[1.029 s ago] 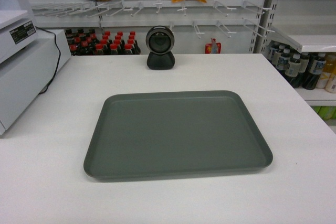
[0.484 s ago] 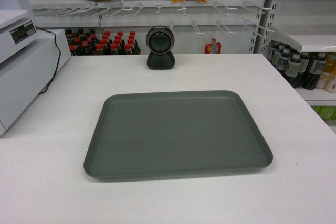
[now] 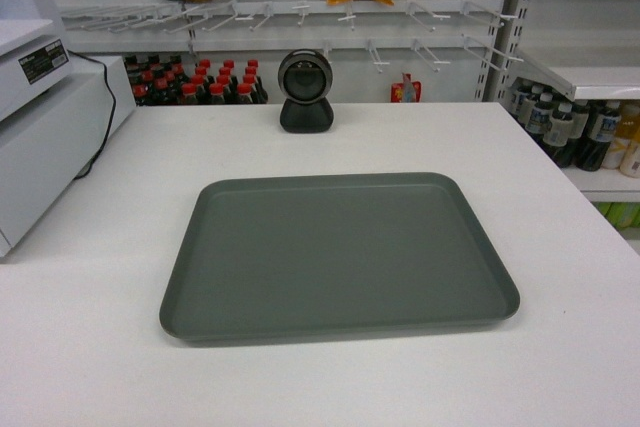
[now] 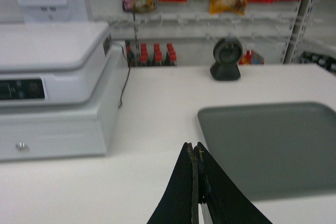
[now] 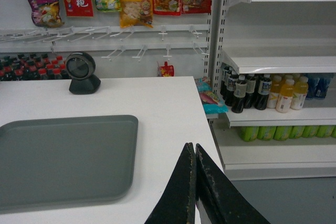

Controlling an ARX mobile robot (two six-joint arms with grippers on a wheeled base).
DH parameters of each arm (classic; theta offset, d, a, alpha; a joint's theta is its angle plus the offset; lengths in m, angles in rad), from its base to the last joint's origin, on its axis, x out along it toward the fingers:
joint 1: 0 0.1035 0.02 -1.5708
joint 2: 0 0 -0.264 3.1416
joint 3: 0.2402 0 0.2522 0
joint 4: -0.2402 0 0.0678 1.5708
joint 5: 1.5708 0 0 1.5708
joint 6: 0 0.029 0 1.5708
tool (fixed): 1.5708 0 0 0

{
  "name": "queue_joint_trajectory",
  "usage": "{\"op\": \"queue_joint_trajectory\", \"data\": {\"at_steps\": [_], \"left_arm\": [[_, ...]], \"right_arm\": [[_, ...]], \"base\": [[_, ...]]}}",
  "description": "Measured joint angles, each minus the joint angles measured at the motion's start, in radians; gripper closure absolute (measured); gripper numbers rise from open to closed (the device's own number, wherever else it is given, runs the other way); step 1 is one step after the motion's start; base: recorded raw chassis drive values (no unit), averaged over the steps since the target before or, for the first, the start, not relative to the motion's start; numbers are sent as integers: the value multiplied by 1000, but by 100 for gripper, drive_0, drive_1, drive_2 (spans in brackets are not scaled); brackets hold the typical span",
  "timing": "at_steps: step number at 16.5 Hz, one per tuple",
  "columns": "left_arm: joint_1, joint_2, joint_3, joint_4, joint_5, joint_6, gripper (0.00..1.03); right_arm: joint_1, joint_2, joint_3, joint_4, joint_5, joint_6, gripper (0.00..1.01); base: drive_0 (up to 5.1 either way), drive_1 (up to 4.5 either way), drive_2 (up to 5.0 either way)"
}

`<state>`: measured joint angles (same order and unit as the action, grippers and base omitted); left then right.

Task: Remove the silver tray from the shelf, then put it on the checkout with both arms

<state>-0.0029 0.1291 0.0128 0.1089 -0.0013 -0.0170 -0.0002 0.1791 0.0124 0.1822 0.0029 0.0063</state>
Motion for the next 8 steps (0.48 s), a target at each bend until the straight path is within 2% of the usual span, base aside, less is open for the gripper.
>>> {"op": "queue_joint_trajectory", "data": {"at_steps": [1, 2, 8], "left_arm": [[0, -101, -3, -124, 1, 0, 102], [0, -119, 2, -95, 0, 0, 102], [3, -119, -3, -113, 1, 0, 102]], "right_arm": [[0, -26, 0, -40, 0, 0, 98], [0, -136, 0, -190, -3, 0, 98], [0, -175, 0, -186, -3, 0, 98]], "base": [[0, 0, 0], [0, 0, 0], [0, 0, 0]]}}
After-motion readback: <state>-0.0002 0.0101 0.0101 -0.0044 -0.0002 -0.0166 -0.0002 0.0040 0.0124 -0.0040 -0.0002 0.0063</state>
